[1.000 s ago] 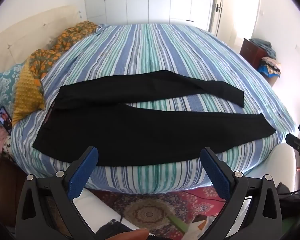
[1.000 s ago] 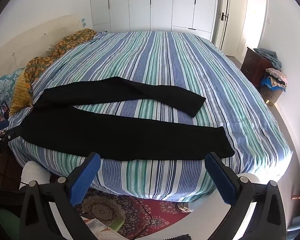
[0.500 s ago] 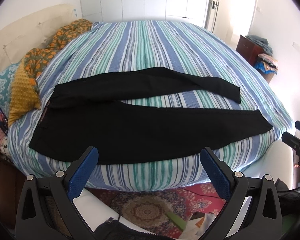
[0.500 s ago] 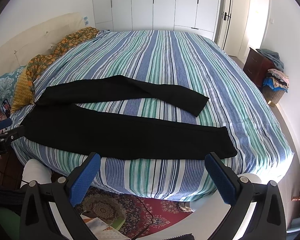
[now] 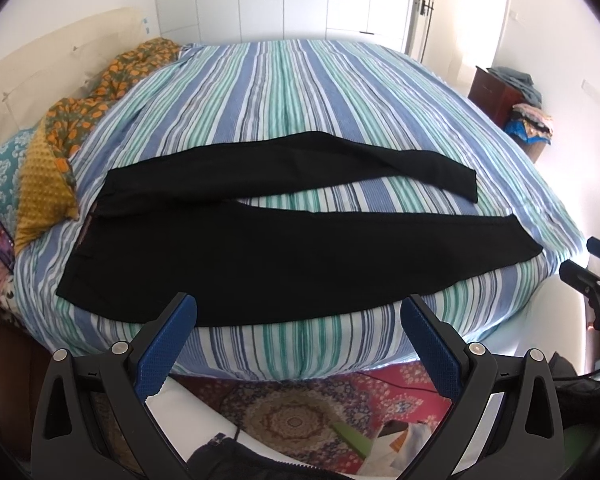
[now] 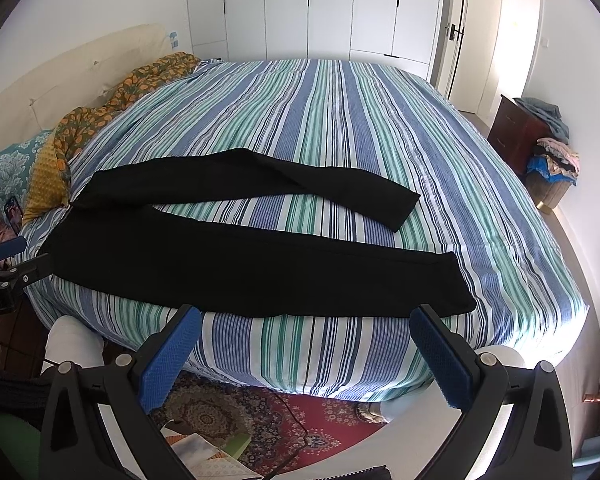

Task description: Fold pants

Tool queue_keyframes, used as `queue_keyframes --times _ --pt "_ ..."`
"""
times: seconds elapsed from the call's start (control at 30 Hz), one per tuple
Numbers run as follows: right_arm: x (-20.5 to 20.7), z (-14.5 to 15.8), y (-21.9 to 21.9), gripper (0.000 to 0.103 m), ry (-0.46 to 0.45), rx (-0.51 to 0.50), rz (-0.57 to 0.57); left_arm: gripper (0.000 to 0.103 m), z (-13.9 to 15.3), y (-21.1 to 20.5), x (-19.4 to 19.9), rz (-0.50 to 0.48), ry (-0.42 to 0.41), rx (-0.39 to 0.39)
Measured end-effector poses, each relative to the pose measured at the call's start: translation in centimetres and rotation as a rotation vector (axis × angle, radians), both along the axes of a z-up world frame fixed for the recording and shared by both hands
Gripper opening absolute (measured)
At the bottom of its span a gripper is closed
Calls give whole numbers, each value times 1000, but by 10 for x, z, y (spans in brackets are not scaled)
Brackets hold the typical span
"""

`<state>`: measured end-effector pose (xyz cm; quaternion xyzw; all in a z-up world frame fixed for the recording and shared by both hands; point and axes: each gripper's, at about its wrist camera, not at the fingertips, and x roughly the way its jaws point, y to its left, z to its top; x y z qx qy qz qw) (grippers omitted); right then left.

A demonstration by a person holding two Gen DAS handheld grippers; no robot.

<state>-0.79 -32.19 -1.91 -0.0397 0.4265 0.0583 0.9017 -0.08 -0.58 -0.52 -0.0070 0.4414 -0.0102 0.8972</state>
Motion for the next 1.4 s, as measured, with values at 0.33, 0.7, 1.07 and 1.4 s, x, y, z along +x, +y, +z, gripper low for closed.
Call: queue_keyframes --times 0.33,0.7,1.07,1.4 --pt "0 0 3 103 -1 -2 6 102 0 0 0 -3 7 -4" --pt "2 -2 3 103 0 -1 6 102 -1 -1 2 -9 8 -3" --pt "2 -5 2 103 7 1 3 102 -3 -2 2 -10 13 -5" --pt "2 -6 2 103 9 3 2 102 -3 -2 2 -11 13 -5"
